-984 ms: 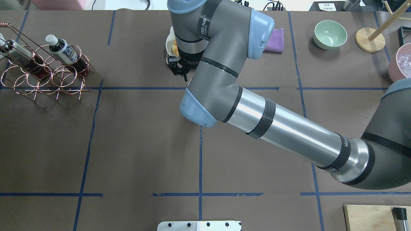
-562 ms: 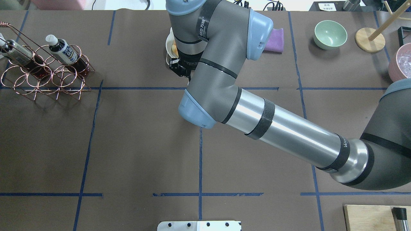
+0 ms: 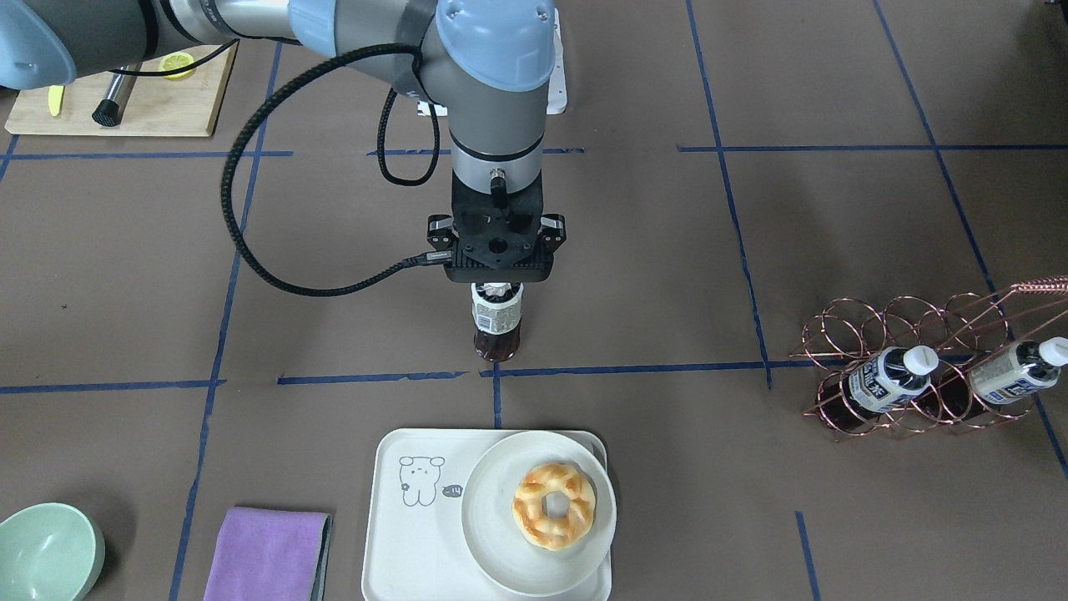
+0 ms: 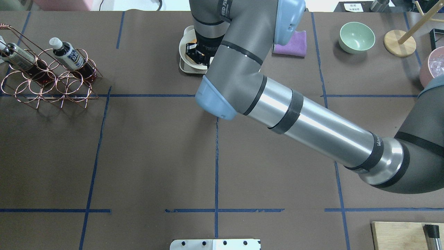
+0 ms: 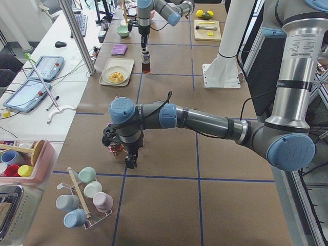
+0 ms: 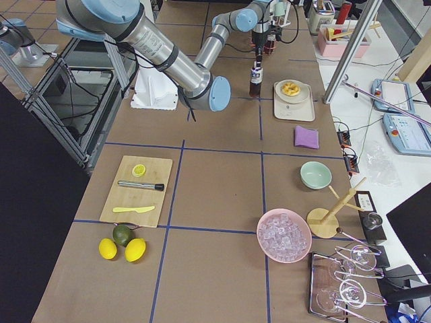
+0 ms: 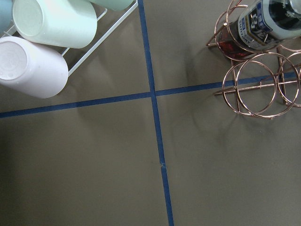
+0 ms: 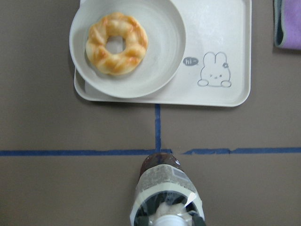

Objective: Place tea on tray
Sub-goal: 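Lift the tea bottle and lower it onto the tray corner beside the plate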

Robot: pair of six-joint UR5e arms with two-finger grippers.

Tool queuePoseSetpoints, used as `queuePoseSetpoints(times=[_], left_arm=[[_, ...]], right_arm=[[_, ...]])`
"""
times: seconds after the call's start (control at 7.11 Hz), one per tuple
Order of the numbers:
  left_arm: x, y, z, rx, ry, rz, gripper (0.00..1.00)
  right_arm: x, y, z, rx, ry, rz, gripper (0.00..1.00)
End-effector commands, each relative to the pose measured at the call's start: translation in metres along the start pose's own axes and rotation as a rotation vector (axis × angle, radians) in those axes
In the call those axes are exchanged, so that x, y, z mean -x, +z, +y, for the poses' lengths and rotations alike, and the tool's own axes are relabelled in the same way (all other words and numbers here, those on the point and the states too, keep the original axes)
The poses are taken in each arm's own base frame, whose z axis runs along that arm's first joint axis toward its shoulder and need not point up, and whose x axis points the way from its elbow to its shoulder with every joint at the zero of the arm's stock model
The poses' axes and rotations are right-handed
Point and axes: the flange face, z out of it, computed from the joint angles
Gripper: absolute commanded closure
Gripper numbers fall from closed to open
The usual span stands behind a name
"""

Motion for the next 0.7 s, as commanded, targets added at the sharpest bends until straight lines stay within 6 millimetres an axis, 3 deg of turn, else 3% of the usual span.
queuePoseSetpoints(times=[0.0,0.14,0.28,0.56], left_arm=[[-0.001,0.000,0.000,-0.001,0.003,0.000,0.00],[-0.002,-0.001,0.000,-0.002,0.004,-0.001,0.00],[-0.003,-0.003,0.000,-0.006,0.006,-0.001,0.00],[-0.005,-0.005,-0.001,-0.011,0.010,-0.002,0.00]], right_arm=[[-0.050,-0.026,-0.089,0.060,-0.017,-0.018,1.00],[-0.051,-0.027,-0.130,0.067,-0.018,0.007,1.00],[-0.059,-0.009,-0.155,0.052,-0.015,-0.003,1.00],[-0.080,0.023,-0.176,0.063,-0.010,0.015,1.00]])
